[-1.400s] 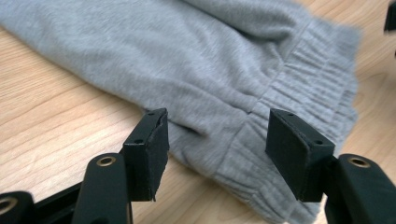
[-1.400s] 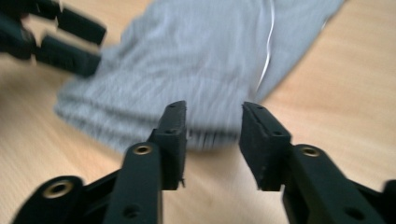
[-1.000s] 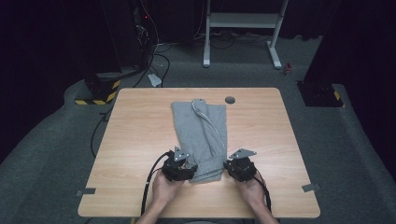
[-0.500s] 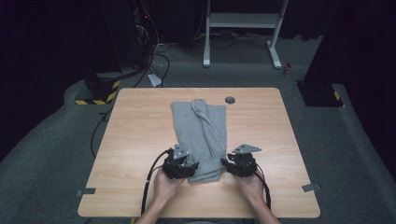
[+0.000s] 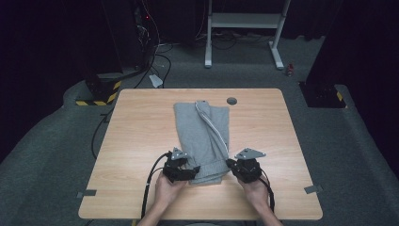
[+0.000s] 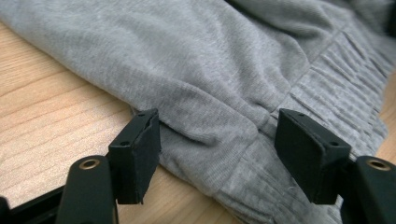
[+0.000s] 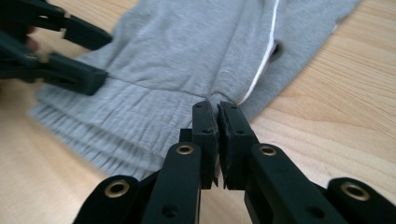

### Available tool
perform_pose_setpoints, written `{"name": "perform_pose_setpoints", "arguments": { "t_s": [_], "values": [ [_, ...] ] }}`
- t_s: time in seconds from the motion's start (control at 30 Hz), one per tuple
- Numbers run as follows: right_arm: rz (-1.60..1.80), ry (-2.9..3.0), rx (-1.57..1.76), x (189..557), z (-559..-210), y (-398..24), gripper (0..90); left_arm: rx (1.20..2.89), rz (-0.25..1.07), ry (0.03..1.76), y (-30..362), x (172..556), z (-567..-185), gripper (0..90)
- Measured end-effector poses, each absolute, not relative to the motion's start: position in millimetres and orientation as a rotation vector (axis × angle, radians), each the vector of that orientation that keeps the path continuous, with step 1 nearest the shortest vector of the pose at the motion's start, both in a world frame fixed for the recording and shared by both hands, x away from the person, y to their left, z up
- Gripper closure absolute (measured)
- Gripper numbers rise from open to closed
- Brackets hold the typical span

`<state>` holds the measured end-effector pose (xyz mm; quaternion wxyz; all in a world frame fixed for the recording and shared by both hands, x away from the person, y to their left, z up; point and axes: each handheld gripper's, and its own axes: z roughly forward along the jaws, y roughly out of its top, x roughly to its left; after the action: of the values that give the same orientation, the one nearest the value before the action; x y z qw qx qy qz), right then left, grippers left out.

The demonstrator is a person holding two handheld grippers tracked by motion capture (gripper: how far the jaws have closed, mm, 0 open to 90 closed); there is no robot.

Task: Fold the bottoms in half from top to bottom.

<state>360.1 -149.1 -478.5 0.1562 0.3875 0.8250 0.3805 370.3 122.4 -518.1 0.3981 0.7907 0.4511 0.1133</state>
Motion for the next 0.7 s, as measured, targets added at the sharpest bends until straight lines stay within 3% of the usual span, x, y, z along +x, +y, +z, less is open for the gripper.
{"name": "perform_pose_setpoints", "arguments": {
  "t_s": [0.23,0.53,0.7],
  "values": [
    [0.98,2.441,1.157,353,-505,-149,84.6,2.009,0.289,1.136,121,368,-517,30.7],
    [1.085,2.342,1.167,355,-487,-156,64.5,2.013,0.337,1.086,119,376,-496,39.4],
    [1.043,2.339,1.164,372,-490,-144,65.9,2.049,0.369,1.083,113,391,-498,43.4]
  ]
}}
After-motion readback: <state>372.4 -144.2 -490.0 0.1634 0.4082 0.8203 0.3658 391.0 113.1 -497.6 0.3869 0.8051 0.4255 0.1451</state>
